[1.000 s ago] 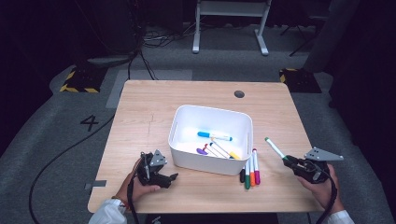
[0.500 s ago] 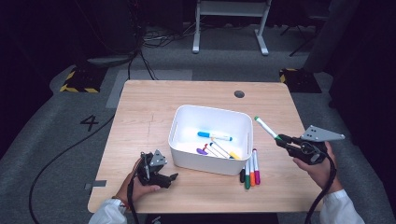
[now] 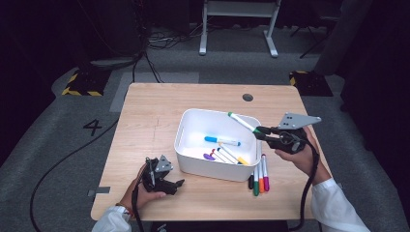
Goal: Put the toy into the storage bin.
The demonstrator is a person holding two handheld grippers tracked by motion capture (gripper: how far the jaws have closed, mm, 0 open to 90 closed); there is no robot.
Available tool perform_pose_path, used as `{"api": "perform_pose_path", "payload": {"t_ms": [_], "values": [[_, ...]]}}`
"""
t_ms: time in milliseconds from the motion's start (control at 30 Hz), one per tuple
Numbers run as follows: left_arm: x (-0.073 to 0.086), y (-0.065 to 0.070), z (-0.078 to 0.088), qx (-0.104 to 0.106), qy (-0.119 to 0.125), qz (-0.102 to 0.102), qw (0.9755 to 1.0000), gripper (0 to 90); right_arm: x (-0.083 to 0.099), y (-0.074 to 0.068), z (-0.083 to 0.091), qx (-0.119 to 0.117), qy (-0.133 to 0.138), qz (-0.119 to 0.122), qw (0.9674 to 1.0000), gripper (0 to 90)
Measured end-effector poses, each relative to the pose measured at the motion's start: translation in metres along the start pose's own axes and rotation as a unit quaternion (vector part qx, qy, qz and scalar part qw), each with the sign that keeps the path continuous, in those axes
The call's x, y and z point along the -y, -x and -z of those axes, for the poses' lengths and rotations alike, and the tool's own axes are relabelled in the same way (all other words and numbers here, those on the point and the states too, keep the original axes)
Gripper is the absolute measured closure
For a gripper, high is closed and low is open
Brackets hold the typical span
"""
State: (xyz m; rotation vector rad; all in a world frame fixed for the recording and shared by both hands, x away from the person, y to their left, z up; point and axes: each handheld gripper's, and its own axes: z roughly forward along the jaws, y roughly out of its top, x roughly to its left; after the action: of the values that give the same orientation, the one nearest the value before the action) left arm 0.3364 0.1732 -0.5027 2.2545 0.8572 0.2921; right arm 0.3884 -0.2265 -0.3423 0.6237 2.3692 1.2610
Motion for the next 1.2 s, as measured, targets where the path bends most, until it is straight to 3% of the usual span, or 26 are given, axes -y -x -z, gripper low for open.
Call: {"api": "perform_pose_path", "payload": {"t_ms": [100, 167, 333, 600, 1200], "values": [[0.000, 0.000, 0.000, 0.000, 0.000, 0.000, 1.0000, 14.9, -0.009, -0.007, -0.014, -0.015, -0.015, 0.010, 0.9997, 75.4], [0.000, 0.000, 0.000, 0.000, 0.000, 0.000, 1.0000, 14.9, -0.015, -0.011, -0.027, -0.026, -0.026, 0.030, 0.9989, 75.4], [0.000, 0.000, 0.000, 0.002, -0.001, 0.001, 1.0000, 14.9, -0.020, -0.019, -0.049, -0.052, -0.050, 0.035, 0.9968, 75.4], [0.000, 0.000, 0.000, 0.001, 0.000, 0.000, 1.0000, 14.9, -0.023, -0.031, -0.073, -0.085, -0.093, 0.057, 0.9903, 75.4], [0.000, 0.000, 0.000, 0.001, 0.000, 0.000, 1.0000, 14.9, -0.015, -0.056, -0.069, -0.135, -0.134, 0.093, 0.9773, 75.3]]}}
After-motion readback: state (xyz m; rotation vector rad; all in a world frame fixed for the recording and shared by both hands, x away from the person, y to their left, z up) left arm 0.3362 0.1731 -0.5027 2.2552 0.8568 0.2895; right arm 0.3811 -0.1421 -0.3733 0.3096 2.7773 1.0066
